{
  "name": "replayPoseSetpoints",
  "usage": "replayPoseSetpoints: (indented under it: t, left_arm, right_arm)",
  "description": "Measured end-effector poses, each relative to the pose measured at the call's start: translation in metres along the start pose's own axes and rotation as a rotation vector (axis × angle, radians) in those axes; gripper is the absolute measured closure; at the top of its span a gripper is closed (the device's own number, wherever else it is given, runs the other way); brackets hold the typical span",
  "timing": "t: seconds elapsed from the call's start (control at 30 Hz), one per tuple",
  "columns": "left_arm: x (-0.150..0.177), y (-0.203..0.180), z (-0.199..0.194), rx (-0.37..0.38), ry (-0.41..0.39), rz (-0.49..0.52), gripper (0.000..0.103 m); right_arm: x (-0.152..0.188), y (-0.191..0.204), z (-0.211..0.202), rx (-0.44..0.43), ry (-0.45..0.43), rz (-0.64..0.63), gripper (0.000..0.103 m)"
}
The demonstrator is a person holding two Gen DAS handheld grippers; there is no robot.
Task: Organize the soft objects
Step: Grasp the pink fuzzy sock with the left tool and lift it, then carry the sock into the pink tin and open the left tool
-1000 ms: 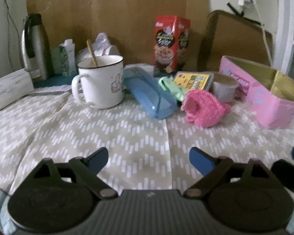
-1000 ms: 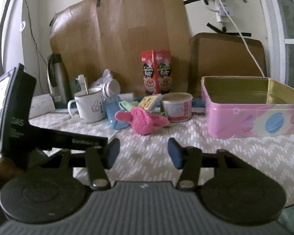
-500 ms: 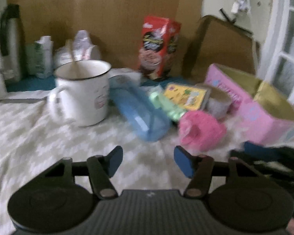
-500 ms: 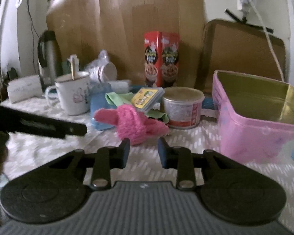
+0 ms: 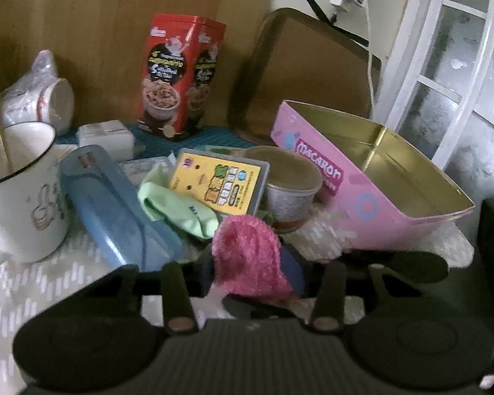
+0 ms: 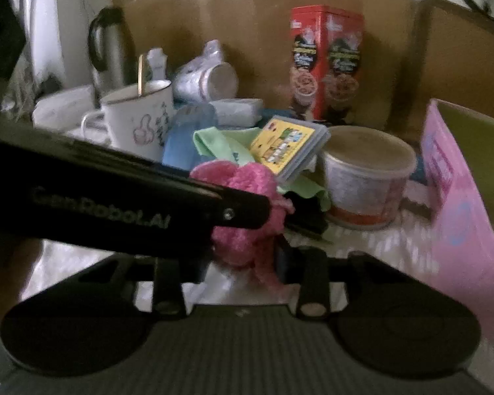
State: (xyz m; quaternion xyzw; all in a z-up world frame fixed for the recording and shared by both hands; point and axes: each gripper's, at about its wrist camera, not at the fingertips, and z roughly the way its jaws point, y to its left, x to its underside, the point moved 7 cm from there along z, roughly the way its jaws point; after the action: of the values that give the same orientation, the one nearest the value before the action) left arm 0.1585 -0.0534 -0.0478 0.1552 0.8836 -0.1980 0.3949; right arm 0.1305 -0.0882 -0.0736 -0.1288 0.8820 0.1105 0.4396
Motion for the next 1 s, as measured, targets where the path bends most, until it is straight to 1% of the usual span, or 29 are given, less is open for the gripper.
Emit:
replayPoseSetpoints:
  t: [0.07, 0.13, 0.17, 0.23, 0.3, 0.4, 0.47, 0.53, 0.63, 0.67, 0.7, 0.73, 0.77, 0.8, 0.83, 0.9, 0.97, 1.0]
  left_arm:
    - [0.003, -0.003, -0.006, 0.010, -0.006, -0.013, 0.066]
    - [0.009, -0.006, -0.021, 0.032, -0.027, -0.021, 0.066]
    - [0.015, -0.011, -0.032, 0.096, 0.012, -0.032, 0.066]
    - [0.016, -0.020, -0.049, 0.123, -0.008, -0.036, 0.066]
    - [0.009, -0.034, -0.060, 0.150, -0.028, -0.019, 0.066]
    - [-0.009, -0.062, -0.061, 0.192, -0.063, 0.014, 0.066]
    - [-0.024, -0.086, -0.055, 0.223, -0.090, 0.047, 0.066]
    - [-0.040, -0.111, -0.042, 0.261, -0.112, 0.073, 0.066]
    - [-0.061, -0.146, -0.007, 0.307, -0.087, 0.083, 0.065]
    - [-0.068, -0.156, 0.008, 0.320, -0.068, 0.075, 0.064]
    - [-0.072, -0.164, 0.021, 0.327, -0.047, 0.067, 0.060]
    - [-0.076, -0.171, 0.034, 0.329, -0.026, 0.060, 0.059]
    - [-0.079, -0.178, 0.047, 0.324, -0.006, 0.056, 0.051]
    - [-0.079, -0.181, 0.057, 0.310, 0.007, 0.056, 0.046]
    - [-0.080, -0.185, 0.066, 0.285, 0.021, 0.061, 0.045]
    - [-0.079, -0.188, 0.082, 0.238, 0.051, 0.071, 0.038]
    - [-0.079, -0.181, 0.082, 0.227, 0.056, 0.057, 0.037]
    - [-0.081, -0.173, 0.076, 0.231, 0.046, 0.038, 0.037]
  right_arm:
    - [0.005, 0.008, -0.016, 0.020, -0.045, -0.033, 0.064]
    - [0.013, 0.016, -0.038, 0.055, -0.096, -0.074, 0.065]
    - [0.016, 0.018, -0.048, 0.080, -0.124, -0.100, 0.065]
    - [0.020, 0.018, -0.071, 0.152, -0.190, -0.152, 0.065]
    - [0.018, 0.009, -0.088, 0.207, -0.235, -0.160, 0.065]
    - [0.007, -0.023, -0.113, 0.287, -0.271, -0.122, 0.065]
    - [0.001, -0.051, -0.126, 0.341, -0.286, -0.089, 0.064]
    - [-0.001, -0.084, -0.133, 0.383, -0.281, -0.029, 0.064]
    - [0.002, -0.130, -0.137, 0.429, -0.248, 0.072, 0.063]
    - [0.004, -0.141, -0.134, 0.439, -0.231, 0.102, 0.062]
    - [0.007, -0.154, -0.132, 0.448, -0.216, 0.136, 0.057]
    - [0.010, -0.162, -0.128, 0.454, -0.205, 0.162, 0.053]
    - [0.013, -0.169, -0.127, 0.455, -0.193, 0.178, 0.040]
    - [0.015, -0.174, -0.127, 0.467, -0.202, 0.195, 0.028]
    - [0.015, -0.177, -0.128, 0.477, -0.210, 0.206, 0.025]
    - [0.015, -0.174, -0.130, 0.476, -0.229, 0.209, 0.023]
    - [0.014, -0.165, -0.134, 0.463, -0.250, 0.210, 0.023]
    - [0.013, -0.158, -0.137, 0.458, -0.268, 0.210, 0.024]
